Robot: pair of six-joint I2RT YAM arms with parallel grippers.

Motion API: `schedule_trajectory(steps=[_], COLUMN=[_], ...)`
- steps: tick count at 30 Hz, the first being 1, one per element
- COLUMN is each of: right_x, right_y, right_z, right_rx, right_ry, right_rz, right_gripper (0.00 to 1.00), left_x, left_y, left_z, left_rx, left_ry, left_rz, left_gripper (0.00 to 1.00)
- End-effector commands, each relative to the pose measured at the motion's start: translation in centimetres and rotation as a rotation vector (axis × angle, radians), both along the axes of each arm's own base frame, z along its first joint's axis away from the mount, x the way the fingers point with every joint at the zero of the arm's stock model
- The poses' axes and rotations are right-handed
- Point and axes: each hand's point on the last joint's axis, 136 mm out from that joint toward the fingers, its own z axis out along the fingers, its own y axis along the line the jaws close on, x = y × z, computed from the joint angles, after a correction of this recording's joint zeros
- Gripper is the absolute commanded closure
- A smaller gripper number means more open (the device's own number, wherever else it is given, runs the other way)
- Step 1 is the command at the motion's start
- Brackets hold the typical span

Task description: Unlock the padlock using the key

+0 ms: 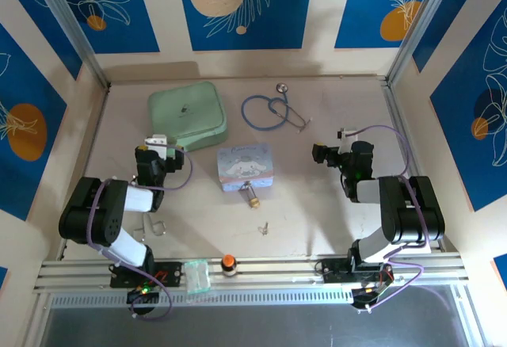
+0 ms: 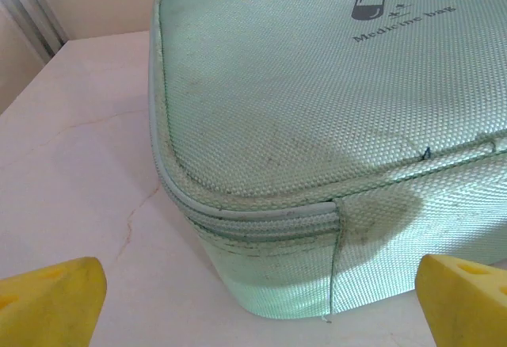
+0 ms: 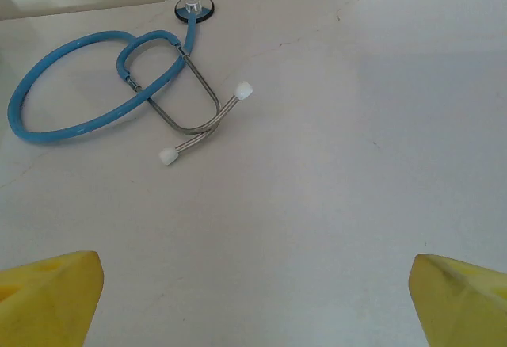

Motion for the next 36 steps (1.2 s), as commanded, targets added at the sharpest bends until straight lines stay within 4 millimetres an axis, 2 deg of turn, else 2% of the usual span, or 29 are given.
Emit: schedule_trajectory(steps=[1, 36], right_x=[0.55, 0.53], right_y=[0.00, -0.25], right_z=[1.01, 1.23], right_rx=[-0.014, -0.006], right_ry=[-0.031, -0.031], right_rz=[0.012, 0.003], right_gripper=[0.01, 0.01], left_x=[0.25, 0.10], left_y=[0.12, 0.26], left_z=[0.45, 0.69], left_rx=[-0.005, -0.005], left_ry=[-0.017, -0.027], left_rz=[-0.007, -0.001], left_gripper=[0.01, 0.01])
